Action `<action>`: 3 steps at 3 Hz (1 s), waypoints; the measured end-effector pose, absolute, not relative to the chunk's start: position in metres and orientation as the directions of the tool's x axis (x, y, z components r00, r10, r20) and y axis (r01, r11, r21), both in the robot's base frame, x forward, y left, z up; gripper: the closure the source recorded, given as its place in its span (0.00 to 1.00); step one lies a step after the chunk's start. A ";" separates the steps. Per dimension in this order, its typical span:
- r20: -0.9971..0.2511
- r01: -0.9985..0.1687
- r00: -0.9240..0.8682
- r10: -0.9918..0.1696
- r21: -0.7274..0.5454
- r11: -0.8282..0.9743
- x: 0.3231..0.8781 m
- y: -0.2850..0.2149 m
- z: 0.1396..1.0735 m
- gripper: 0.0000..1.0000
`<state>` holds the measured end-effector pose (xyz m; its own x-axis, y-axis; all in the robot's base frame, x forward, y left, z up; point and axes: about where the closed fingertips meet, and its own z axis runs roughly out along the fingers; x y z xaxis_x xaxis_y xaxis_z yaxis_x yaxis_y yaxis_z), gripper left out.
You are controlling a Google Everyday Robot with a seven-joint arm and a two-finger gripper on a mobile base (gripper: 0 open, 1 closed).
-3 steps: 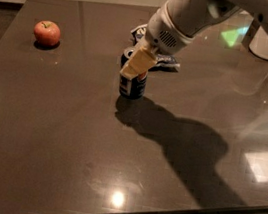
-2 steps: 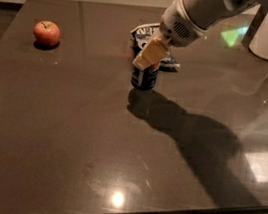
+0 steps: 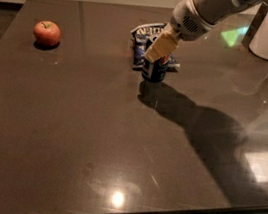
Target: Move pepsi can near blue chip bag
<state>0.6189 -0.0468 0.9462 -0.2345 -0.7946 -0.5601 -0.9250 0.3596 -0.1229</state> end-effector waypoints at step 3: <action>-0.549 -0.914 -0.276 -0.789 -0.104 0.392 0.639 -0.057 0.925 0.59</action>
Offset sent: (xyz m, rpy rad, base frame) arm 0.0233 -0.0150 -0.0198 -0.0092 0.0164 -0.0502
